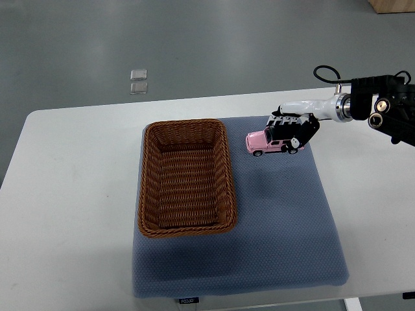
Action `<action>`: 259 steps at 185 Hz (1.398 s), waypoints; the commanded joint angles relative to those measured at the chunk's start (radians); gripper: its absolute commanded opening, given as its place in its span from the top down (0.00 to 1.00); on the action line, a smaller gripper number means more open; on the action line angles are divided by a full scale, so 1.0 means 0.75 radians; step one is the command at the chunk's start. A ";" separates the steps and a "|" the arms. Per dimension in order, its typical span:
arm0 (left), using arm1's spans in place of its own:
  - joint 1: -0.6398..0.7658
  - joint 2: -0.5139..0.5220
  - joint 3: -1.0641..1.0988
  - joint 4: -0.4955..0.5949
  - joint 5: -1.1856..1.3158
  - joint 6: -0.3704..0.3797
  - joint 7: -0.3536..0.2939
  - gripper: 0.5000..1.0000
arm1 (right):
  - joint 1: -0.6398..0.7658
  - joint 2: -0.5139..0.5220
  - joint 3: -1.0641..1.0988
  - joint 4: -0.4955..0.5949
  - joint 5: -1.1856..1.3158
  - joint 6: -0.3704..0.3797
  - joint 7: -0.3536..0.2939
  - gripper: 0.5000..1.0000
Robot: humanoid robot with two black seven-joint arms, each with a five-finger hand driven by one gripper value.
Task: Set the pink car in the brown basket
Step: 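Lift the pink car with the right hand toward the basket, then lower the pink car into the wicker basket with the right hand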
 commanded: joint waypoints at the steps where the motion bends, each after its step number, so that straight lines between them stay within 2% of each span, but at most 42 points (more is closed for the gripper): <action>1: 0.001 0.000 0.000 0.001 0.000 0.000 0.000 0.00 | 0.112 -0.003 0.006 0.025 0.079 0.038 -0.008 1.00; 22: 0.001 0.000 0.000 -0.001 0.000 0.000 0.000 0.00 | 0.206 0.042 -0.009 0.029 0.111 0.048 -0.014 1.00; 52: 0.001 0.000 -0.004 0.001 0.000 0.000 0.000 0.00 | 0.243 0.218 -0.056 0.002 0.117 0.032 -0.025 1.00; 104: 0.001 0.000 -0.002 -0.001 0.000 0.000 0.000 0.00 | 0.189 0.521 -0.099 -0.216 0.117 -0.025 -0.025 1.00; 181: -0.001 0.000 -0.002 -0.001 0.000 0.000 0.000 0.00 | 0.083 0.713 -0.095 -0.358 0.122 -0.105 -0.025 0.98; 204: 0.001 0.000 -0.004 0.001 0.000 0.000 0.000 0.00 | 0.050 0.744 -0.095 -0.388 0.122 -0.117 -0.020 0.90; 211: 0.001 0.000 -0.004 0.001 0.000 0.000 0.000 0.00 | 0.040 0.746 -0.095 -0.399 0.120 -0.117 -0.018 0.81; 228: 0.001 0.000 -0.004 0.001 0.000 0.000 0.000 0.00 | 0.026 0.746 -0.097 -0.411 0.117 -0.117 -0.014 0.71; 242: 0.001 0.000 -0.004 0.001 0.000 0.000 0.000 0.00 | 0.024 0.746 -0.099 -0.415 0.120 -0.117 -0.012 0.50; 259: 0.001 0.000 -0.004 0.001 0.000 0.000 0.000 0.00 | 0.022 0.746 -0.099 -0.417 0.117 -0.119 -0.012 0.41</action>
